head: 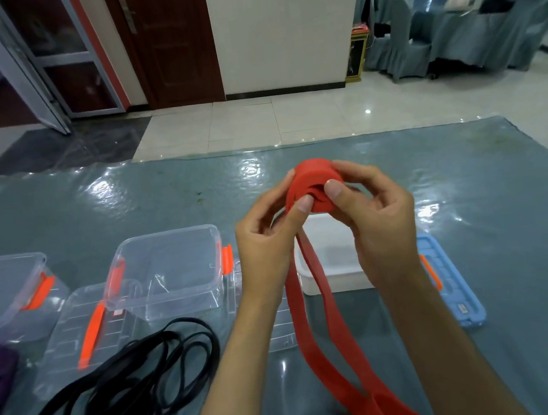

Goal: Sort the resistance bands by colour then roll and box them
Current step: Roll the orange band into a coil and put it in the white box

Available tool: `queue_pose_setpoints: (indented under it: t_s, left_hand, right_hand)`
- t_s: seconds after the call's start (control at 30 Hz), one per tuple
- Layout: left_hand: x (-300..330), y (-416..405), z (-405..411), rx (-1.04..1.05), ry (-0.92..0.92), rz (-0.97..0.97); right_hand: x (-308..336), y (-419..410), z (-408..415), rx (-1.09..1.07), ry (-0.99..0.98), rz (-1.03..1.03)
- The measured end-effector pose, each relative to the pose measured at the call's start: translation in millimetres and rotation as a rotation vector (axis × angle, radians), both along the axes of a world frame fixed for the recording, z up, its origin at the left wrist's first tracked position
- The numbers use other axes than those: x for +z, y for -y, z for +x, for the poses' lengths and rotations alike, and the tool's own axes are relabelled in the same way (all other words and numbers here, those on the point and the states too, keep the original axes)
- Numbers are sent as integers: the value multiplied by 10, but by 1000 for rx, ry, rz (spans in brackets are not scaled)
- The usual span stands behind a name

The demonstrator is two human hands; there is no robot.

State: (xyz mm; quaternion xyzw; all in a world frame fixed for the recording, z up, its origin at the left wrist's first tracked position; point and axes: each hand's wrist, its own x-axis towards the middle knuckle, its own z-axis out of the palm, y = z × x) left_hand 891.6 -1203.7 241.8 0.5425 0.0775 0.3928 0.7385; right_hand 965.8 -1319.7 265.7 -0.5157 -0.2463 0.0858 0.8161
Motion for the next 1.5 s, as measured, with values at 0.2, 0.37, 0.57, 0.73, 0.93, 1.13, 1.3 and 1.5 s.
queue_pose_setpoints:
  t_s: [0.2,0.37,0.57,0.73,0.93,1.13,1.3,1.5]
  left_hand:
    - [31,-69,-43,42,17,9]
    - [23,-7,-47,63,19,6]
    - [60,-109,-89,-100,-107,59]
    - [189,-85,-87,4,-103,118]
    - [129,1,-58,-130,-111,192]
    - [123,29,-72,32,-44,91]
    - [107,190,-22,9,14,20]
    - [132,126,25,81,8,-53]
  right_hand:
    - [-78,103,79,120,-23,-124]
    - [-67,62,30,34,145,-63]
    - [-290,23,-95,22,26,-19]
    - [-161,158,13,102,51,-128]
    - [-78,156,18,-16,104,-29]
    - [-31,190,70,70,-28,-70]
    - [46,76,-8,-35,-27,71]
    - [-58,126,60,22,-47,-43]
